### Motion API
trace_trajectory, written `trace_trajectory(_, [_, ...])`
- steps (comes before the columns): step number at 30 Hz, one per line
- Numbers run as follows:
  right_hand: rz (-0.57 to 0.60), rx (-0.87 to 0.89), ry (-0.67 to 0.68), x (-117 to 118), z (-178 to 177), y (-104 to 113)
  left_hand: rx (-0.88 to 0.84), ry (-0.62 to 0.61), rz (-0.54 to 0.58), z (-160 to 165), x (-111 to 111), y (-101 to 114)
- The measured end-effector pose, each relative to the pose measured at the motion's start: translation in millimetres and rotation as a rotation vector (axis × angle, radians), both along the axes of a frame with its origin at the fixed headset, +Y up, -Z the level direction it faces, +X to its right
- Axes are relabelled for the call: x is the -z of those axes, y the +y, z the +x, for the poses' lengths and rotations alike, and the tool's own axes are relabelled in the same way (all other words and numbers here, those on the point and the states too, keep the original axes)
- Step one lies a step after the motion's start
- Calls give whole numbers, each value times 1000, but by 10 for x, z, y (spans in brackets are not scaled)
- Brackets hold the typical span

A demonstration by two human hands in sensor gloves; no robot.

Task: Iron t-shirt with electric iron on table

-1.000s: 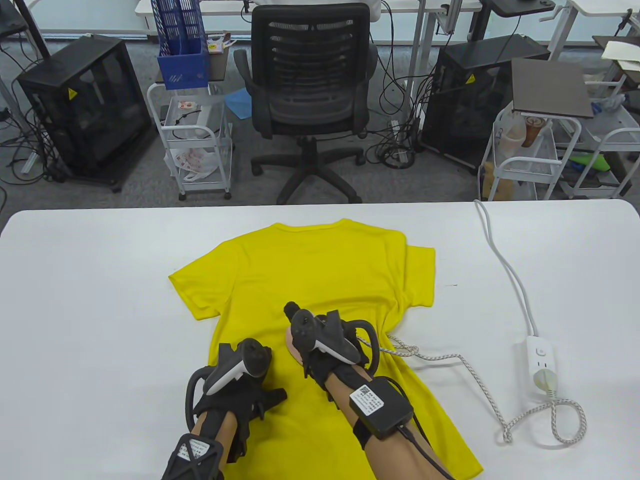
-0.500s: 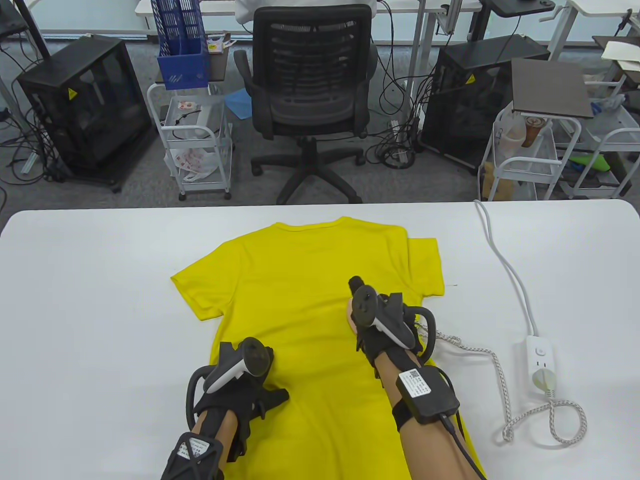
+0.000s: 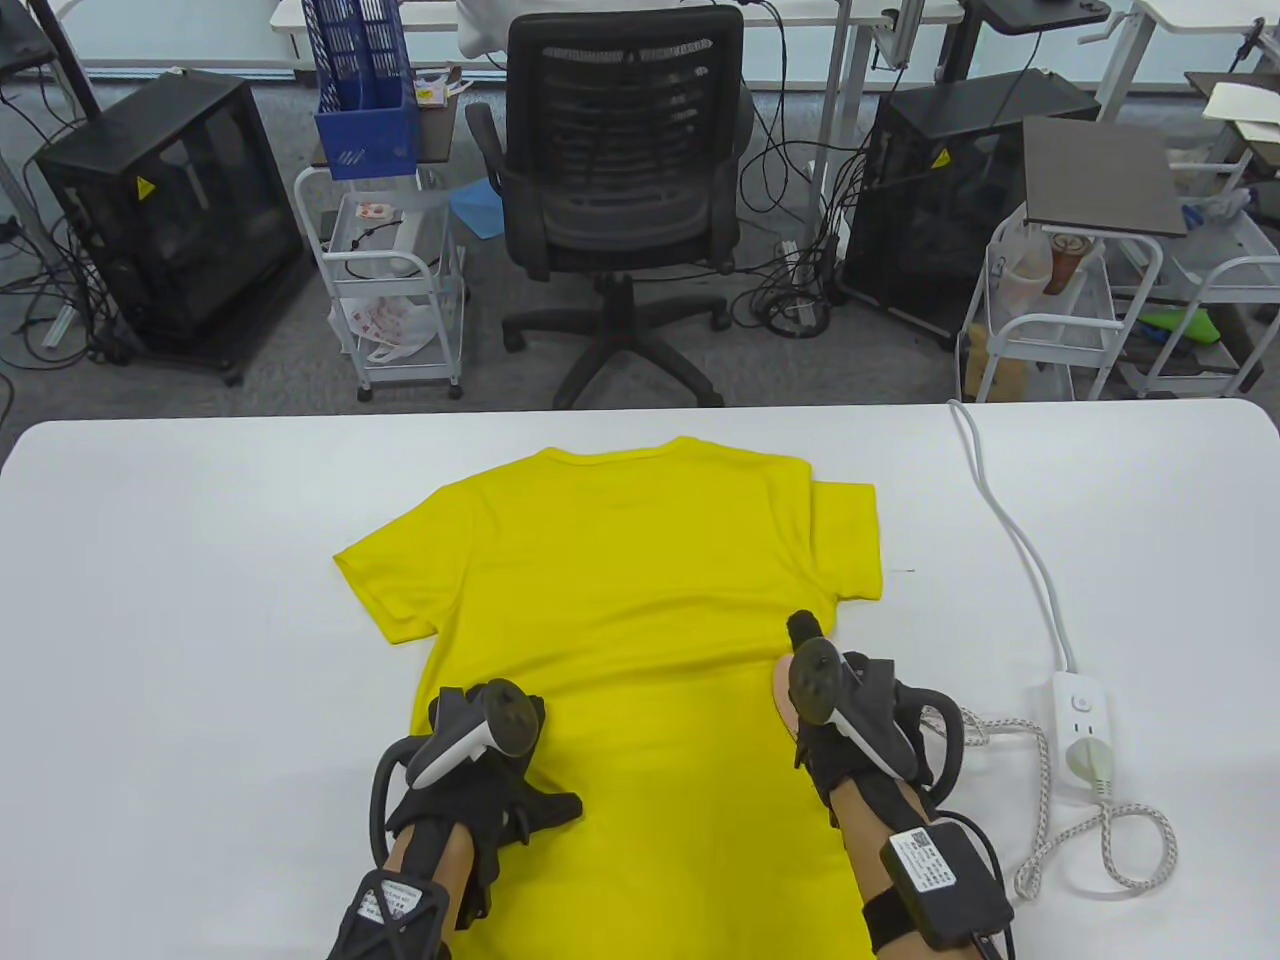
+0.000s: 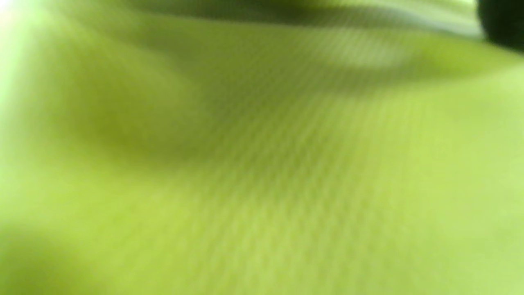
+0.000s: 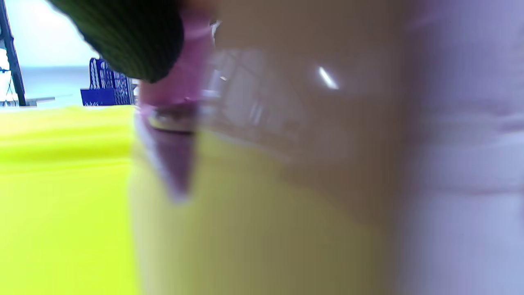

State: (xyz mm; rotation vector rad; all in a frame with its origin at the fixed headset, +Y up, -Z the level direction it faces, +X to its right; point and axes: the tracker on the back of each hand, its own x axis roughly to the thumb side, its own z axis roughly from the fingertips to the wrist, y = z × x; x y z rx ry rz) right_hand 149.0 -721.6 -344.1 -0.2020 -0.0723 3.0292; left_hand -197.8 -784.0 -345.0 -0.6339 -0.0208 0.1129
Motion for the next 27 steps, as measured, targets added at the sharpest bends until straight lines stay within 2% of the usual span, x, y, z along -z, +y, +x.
trace_trajectory(2, [58,-27,99,-126,-163,24,-3,-8,3,6,2,10])
trace_trajectory(5, [8,14,260,-296,-536,11,-9,-26,39,43,1,36])
trace_trajectory(7, [-11,-3,389,-404,-808,-16,-14,-35,25,63,-11,13])
trace_trajectory(11, [-30,24,560,-557,-1046,-22,-20,-29,30,47,-27,-7])
trace_trajectory(15, [13,-50,542,-561,-965,-25,-24,-25,28,39,-33,-12])
trace_trajectory(20, [-11,-35,276,-310,-414,-32,-24,-29,28,35,-38,-10])
trace_trajectory(22, [-5,10,212,-250,-216,-36,-27,-30,26,35,-38,-10])
trace_trajectory(24, [-19,102,241,-258,-211,-43,-23,-35,25,48,-38,-9])
trace_trajectory(27, [-68,95,340,-329,-484,-36,-26,-37,22,45,-39,-7])
